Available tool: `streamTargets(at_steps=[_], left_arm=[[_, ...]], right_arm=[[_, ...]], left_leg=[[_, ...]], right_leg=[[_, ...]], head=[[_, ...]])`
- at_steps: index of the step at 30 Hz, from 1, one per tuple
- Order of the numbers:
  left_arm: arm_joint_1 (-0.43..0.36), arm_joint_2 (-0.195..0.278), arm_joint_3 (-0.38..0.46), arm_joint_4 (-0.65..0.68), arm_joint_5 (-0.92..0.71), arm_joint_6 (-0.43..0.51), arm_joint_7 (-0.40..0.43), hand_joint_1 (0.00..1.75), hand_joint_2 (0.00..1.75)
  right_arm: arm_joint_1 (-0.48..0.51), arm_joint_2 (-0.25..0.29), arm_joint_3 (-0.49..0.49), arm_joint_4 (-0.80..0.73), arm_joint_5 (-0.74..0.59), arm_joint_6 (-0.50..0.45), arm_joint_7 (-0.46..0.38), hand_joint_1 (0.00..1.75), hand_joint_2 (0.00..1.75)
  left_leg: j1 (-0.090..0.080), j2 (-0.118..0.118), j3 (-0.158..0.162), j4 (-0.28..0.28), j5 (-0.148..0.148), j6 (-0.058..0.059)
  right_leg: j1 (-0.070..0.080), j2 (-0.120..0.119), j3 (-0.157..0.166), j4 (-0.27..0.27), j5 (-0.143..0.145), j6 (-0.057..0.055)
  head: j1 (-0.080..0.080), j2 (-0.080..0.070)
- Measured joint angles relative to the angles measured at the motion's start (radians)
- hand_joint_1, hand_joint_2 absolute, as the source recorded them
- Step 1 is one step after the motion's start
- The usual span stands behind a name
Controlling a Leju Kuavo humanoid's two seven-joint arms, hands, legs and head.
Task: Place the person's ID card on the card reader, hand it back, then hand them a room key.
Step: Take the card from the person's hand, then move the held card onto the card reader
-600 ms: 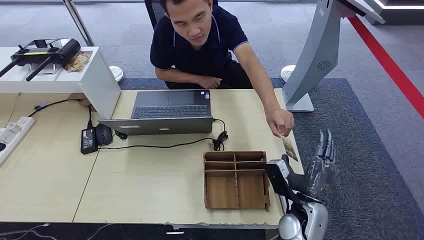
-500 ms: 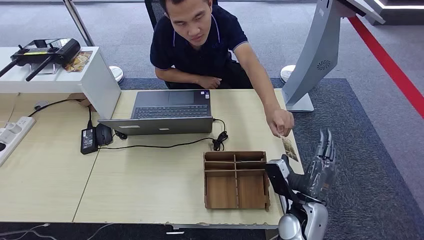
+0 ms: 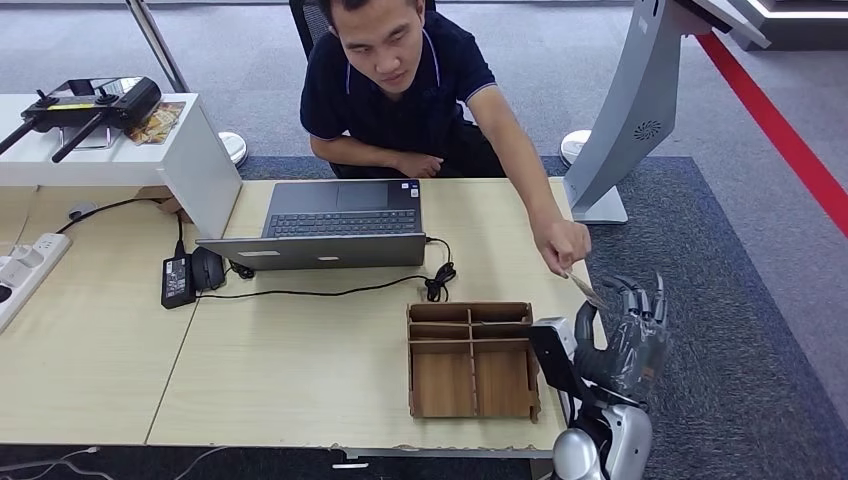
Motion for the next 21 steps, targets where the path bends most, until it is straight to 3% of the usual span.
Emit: streamTargets(at_steps=[21], left_arm=[[0.000, 0.000, 0.000, 0.000, 0.000, 0.000, -0.001, 0.00, 1.75]], right_arm=[[0.001, -0.009, 0.019, -0.002, -0.002, 0.000, 0.012, 1.75, 1.75]], left_leg=[[0.000, 0.000, 0.000, 0.000, 0.000, 0.000]], right_leg=[[0.000, 0.000, 0.000, 0.000, 0.000, 0.000]], head=[[0.000, 0.000]])
